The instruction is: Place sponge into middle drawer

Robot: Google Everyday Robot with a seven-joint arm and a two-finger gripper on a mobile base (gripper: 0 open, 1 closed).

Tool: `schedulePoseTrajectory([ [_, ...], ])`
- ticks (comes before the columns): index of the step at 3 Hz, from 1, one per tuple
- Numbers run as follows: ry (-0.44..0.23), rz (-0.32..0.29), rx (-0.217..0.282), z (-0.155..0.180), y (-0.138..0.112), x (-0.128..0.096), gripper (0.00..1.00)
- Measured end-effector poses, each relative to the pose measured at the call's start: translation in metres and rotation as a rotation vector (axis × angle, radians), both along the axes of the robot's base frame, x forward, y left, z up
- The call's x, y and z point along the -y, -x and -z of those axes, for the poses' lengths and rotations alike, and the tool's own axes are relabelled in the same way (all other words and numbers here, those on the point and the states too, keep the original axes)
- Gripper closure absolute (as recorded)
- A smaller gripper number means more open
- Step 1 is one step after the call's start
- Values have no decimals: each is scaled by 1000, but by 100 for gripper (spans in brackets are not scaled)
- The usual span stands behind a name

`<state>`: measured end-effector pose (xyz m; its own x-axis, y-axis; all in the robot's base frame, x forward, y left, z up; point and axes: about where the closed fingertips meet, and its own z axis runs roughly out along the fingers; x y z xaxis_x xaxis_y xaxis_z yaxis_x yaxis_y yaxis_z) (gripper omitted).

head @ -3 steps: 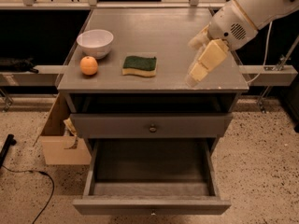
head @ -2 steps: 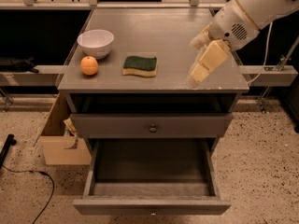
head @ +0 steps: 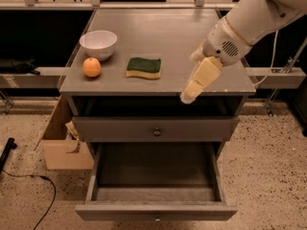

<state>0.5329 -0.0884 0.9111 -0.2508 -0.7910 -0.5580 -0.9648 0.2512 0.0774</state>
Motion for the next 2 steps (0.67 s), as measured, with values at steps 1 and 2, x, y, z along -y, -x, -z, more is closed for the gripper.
schedulePoseTrajectory([
  [1,-37,88,58,3,-12,-4,0],
  [2,-105,193,143,-8,-29,-7,0],
])
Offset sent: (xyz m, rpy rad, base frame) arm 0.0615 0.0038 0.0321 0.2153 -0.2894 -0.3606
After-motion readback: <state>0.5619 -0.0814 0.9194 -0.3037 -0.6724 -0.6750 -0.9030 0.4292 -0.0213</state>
